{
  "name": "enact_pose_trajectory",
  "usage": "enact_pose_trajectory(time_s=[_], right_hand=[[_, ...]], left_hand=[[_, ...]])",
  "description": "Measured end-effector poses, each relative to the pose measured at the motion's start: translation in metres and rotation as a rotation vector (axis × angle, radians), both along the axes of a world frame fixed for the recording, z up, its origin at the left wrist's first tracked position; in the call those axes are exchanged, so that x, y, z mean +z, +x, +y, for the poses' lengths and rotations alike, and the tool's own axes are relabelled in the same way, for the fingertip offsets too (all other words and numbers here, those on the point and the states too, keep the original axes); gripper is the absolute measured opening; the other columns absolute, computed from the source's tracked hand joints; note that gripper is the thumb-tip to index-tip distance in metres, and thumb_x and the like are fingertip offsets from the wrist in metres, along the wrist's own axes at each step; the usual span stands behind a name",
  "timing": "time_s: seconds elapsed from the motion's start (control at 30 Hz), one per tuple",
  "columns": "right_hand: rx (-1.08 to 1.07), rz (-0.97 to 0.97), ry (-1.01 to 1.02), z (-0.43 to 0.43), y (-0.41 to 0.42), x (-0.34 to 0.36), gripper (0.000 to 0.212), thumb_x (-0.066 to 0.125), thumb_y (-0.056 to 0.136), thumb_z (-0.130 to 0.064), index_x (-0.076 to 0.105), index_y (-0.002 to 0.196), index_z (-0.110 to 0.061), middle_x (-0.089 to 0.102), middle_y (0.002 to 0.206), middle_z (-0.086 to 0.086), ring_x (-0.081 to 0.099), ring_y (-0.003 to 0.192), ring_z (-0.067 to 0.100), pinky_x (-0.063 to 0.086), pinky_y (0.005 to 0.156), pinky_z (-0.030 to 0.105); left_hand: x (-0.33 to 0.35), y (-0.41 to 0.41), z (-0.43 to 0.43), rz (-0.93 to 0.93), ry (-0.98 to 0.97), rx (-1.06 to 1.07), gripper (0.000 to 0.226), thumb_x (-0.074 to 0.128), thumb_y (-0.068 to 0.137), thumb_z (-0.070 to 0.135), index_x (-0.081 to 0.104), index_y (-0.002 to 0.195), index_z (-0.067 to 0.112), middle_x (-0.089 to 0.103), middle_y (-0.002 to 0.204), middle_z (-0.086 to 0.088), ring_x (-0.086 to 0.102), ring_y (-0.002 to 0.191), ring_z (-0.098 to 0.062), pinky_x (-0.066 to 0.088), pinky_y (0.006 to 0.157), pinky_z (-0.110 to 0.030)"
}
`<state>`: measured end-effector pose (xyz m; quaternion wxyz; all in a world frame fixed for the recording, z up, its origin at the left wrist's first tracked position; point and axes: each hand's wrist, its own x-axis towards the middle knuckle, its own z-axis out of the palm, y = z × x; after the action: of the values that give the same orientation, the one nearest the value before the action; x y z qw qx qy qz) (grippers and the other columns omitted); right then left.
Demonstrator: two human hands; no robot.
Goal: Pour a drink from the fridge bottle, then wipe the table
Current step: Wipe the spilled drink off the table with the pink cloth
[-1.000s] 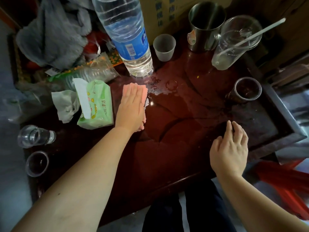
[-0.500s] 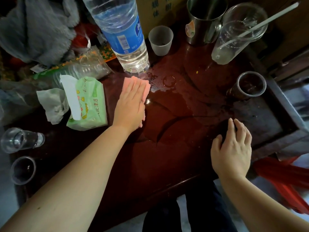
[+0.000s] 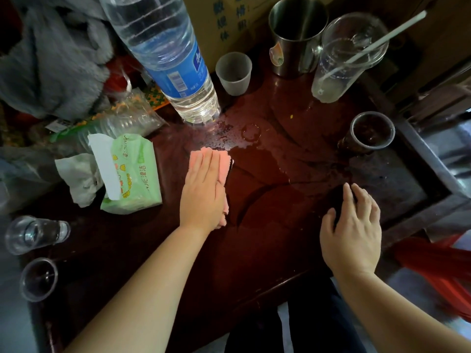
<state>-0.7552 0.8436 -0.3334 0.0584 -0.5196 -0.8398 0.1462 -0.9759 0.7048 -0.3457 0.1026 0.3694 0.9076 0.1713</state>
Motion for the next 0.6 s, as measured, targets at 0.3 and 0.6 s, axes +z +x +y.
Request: enact_pose_trajectory(time_s=[0.3, 0.6], right_hand=[[0.001, 0.014, 0.012, 0.0, 0.001, -0.002, 0.055, 0.038, 0.091, -0.028, 0.038, 0.141, -0.004, 0.038, 0.145, 0.015, 0.026, 0.135, 0.028, 0.027, 0.112, 0.043], [-0.004, 0.018, 0.031, 0.001, 0.001, -0.005, 0.057, 0.036, 0.089, -0.03, 0.039, 0.14, -0.004, 0.04, 0.144, 0.014, 0.027, 0.135, 0.027, 0.029, 0.111, 0.043]], left_hand=[[0.003, -0.025, 0.032, 0.003, 0.008, -0.006, 0.057, 0.024, 0.094, 0.016, 0.019, 0.151, 0.014, 0.009, 0.159, 0.0, -0.003, 0.146, -0.011, -0.004, 0.116, -0.023], [0.005, -0.059, 0.057, -0.021, -0.02, -0.172, 0.057, 0.029, 0.093, 0.016, 0.024, 0.15, 0.022, 0.015, 0.159, 0.003, 0.002, 0.146, -0.011, 0.008, 0.118, -0.031]])
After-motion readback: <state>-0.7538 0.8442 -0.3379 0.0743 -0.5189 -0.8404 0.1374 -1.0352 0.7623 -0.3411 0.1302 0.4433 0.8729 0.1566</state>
